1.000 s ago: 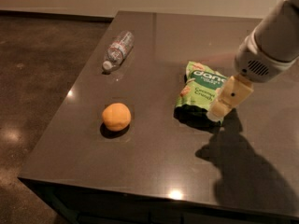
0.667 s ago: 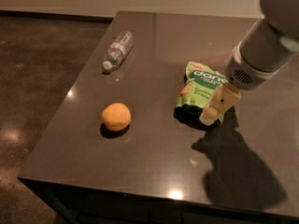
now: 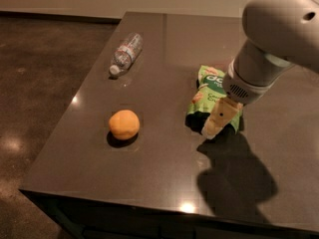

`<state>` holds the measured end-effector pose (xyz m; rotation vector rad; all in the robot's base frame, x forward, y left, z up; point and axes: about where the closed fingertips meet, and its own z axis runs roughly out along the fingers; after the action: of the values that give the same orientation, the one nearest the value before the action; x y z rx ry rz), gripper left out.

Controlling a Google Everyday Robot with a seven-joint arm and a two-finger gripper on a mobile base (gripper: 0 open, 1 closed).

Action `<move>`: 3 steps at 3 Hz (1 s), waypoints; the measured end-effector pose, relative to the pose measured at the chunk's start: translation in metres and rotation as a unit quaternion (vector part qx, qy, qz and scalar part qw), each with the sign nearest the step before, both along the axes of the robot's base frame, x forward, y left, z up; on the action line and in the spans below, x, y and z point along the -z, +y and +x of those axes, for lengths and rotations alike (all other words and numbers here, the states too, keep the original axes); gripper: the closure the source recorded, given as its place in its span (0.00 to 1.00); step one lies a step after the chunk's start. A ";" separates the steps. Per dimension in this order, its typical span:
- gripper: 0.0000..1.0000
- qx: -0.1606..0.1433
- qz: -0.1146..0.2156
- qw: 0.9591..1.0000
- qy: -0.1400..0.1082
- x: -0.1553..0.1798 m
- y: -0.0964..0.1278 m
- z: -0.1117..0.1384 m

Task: Pick green rice chip bag

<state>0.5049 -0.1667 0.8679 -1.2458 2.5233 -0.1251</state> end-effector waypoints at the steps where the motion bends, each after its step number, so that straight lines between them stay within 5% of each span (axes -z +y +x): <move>1: 0.18 0.011 0.002 1.000 0.008 0.007 0.003 0.005; 3: 0.65 0.052 0.029 0.998 0.011 -0.002 -0.012 0.010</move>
Offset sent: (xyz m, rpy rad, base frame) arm 0.0141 -0.0072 -0.0062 0.0410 0.0355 -0.0993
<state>0.5149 -0.1791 0.8695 -1.0993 2.5920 -0.0625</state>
